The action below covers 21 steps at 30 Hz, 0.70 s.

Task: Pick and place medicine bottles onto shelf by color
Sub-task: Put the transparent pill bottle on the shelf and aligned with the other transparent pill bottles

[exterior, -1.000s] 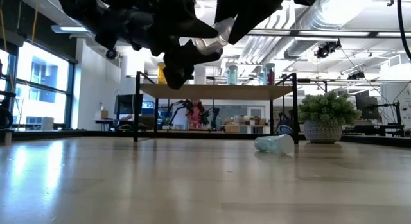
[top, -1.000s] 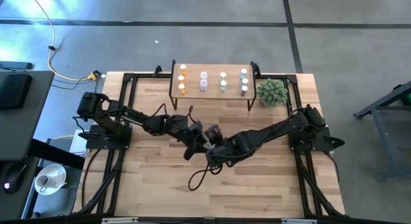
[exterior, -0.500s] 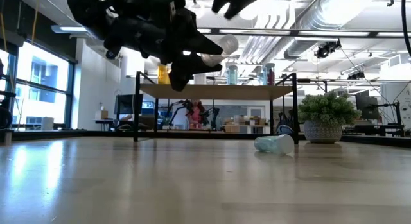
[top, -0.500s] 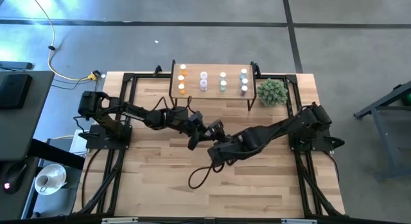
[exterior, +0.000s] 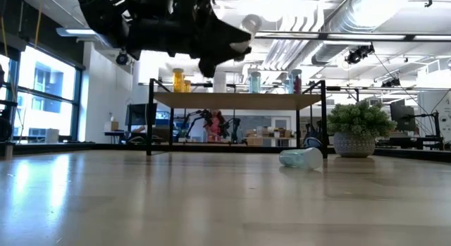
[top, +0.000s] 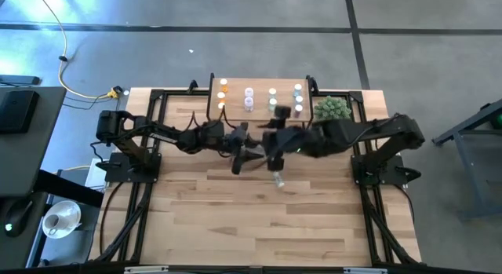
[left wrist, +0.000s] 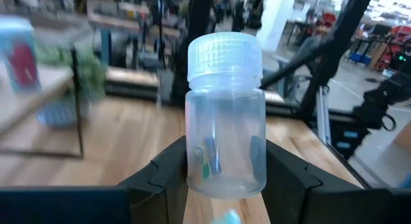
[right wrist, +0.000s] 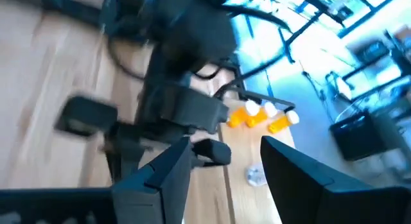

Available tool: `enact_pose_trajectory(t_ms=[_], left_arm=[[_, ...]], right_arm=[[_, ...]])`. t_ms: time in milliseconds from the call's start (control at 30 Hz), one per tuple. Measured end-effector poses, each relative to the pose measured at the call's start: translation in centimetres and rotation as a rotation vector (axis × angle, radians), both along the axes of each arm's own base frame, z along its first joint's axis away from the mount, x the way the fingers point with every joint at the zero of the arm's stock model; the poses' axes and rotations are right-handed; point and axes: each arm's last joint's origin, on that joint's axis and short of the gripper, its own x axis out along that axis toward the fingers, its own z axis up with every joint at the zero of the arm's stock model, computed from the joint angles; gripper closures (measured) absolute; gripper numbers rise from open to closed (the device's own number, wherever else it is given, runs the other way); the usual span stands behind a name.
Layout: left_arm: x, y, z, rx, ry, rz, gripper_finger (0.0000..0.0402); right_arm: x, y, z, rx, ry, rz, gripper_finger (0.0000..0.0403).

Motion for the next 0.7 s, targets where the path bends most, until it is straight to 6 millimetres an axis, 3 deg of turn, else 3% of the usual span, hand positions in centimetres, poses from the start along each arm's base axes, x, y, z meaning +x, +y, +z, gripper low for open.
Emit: enact_pose_trajectory(t_ms=[300, 700], left_arm=[[0.1, 0.0, 0.9, 0.065, -0.094, 0.005, 0.0257], [0.5, -2.3, 1.0, 0.135, -0.110, -0.063, 0.0257]], right_arm=[[-1.9, -3.2, 2.5, 0.338, -0.171, -0.055, 0.0224], [-1.8, -4.0, 2.1, 0.589, -0.154, -0.064, 0.0224]])
